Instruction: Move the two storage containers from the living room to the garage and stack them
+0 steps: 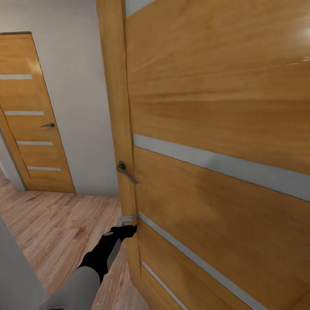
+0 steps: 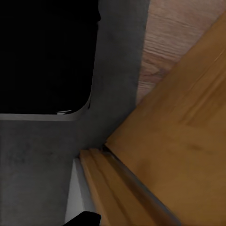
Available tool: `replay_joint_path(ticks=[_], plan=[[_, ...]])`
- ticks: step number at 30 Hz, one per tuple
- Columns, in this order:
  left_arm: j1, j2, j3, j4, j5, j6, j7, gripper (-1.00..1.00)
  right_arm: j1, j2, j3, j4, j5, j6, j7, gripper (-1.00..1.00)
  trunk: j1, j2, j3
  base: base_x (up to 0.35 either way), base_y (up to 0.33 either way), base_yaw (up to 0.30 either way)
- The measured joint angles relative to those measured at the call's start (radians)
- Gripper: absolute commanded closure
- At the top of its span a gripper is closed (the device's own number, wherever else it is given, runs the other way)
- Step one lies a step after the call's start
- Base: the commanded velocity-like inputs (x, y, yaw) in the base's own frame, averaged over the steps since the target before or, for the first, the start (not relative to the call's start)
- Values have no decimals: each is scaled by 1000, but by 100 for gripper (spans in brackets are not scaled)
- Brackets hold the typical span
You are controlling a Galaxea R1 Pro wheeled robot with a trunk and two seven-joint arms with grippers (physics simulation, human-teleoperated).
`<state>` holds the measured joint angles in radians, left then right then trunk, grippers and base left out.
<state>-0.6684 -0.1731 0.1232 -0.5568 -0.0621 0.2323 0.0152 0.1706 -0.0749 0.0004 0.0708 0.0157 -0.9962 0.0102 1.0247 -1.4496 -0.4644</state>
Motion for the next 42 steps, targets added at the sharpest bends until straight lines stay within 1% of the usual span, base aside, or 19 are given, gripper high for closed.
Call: replay_joint_path(ticks=[10,13,34,42], plan=[[0,0,0,0,0,-1,0,-100,0,0,0,0,0,0,0,-100,0,0,0,20,6,-19],[0,1,2,-1,-9,-1,4,-100,0,0,0,0,0,0,0,-100,0,0,0,1,0,-135],[0,1,3,0,-12,-1,4,-100,0,0,0,0,3,-2,0,-100,0,0,6,0,0,-263],[0,1,3,0,-13,-1,4,-100,-1,0,-3,-2,5,1,-11,-100,0,0,7,0,0,-272]])
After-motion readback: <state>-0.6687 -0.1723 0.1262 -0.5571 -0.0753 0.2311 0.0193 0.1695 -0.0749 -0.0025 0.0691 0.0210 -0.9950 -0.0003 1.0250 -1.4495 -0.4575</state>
